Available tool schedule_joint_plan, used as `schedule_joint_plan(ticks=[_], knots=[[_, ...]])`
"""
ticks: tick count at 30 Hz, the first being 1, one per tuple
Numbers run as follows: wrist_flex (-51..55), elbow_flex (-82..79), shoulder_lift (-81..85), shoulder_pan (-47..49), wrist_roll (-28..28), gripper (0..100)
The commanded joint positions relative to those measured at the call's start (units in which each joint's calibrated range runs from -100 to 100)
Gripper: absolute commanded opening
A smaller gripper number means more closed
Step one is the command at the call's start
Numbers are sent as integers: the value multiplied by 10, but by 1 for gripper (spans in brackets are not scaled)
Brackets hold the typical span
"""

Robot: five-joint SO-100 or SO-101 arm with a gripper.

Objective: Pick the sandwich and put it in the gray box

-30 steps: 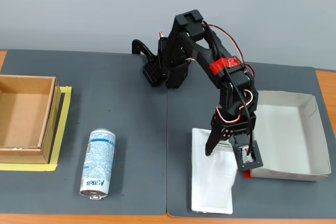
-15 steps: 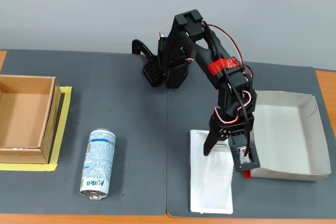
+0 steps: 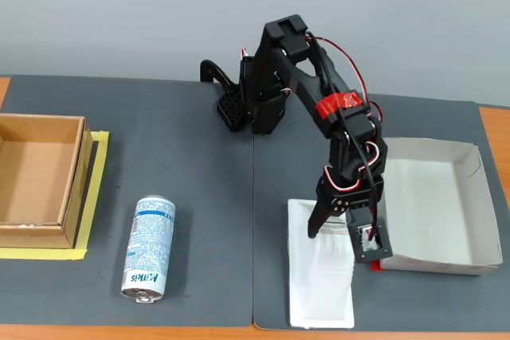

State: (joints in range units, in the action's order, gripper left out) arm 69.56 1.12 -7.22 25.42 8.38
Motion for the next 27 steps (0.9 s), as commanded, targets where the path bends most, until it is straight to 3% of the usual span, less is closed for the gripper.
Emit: schedule_joint_plan(ticks=[1,8,15,27], knots=[[-18,-7,2,-22,-4,29],[-18,-40,2,-42,-4,28],[-27,-55,2,-48,-4,2],[-32,-42,23,-35,-4,2]])
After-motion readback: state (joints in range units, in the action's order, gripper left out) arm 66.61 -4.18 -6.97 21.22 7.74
